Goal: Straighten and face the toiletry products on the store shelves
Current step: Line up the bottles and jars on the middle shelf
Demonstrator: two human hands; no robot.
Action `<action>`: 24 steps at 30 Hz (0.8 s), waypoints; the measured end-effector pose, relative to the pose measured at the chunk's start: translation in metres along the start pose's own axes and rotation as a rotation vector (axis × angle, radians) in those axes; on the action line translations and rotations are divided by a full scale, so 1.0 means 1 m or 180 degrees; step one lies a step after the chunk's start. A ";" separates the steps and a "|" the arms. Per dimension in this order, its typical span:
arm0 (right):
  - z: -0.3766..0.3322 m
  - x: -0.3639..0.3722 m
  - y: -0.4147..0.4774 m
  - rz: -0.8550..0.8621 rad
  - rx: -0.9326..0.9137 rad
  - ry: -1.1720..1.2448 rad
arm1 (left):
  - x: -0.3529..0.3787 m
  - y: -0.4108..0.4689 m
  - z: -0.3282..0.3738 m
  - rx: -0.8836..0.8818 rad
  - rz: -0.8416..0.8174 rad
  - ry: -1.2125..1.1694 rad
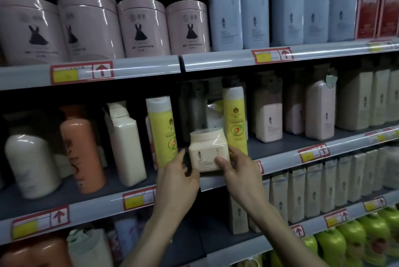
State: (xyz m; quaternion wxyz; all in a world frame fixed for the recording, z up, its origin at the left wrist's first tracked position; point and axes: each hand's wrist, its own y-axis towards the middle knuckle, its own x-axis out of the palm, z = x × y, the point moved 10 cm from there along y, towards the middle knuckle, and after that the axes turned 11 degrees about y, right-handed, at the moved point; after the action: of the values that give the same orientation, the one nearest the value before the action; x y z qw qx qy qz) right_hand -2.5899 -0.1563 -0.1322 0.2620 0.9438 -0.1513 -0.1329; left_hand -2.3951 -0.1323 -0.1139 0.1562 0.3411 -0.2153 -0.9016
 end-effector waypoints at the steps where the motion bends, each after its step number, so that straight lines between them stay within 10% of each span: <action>1: 0.001 0.000 0.001 -0.0002 -0.0017 -0.0030 | 0.009 0.002 -0.002 -0.0037 -0.0170 -0.0105; 15: -0.082 0.006 -0.073 -0.0125 -0.0618 0.0769 | -0.088 -0.072 -0.008 -0.0146 0.0575 -0.0870; 24: -0.148 0.194 -0.124 -0.1099 -0.0636 0.1422 | -0.250 -0.107 -0.110 -0.0587 0.1429 -0.0728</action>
State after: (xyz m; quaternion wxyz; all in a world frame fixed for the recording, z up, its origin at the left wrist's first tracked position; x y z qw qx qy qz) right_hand -2.3357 -0.0564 -0.1096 0.3539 0.9310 0.0867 0.0212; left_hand -2.1551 0.0361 -0.1042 0.3574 0.1649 -0.2187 -0.8929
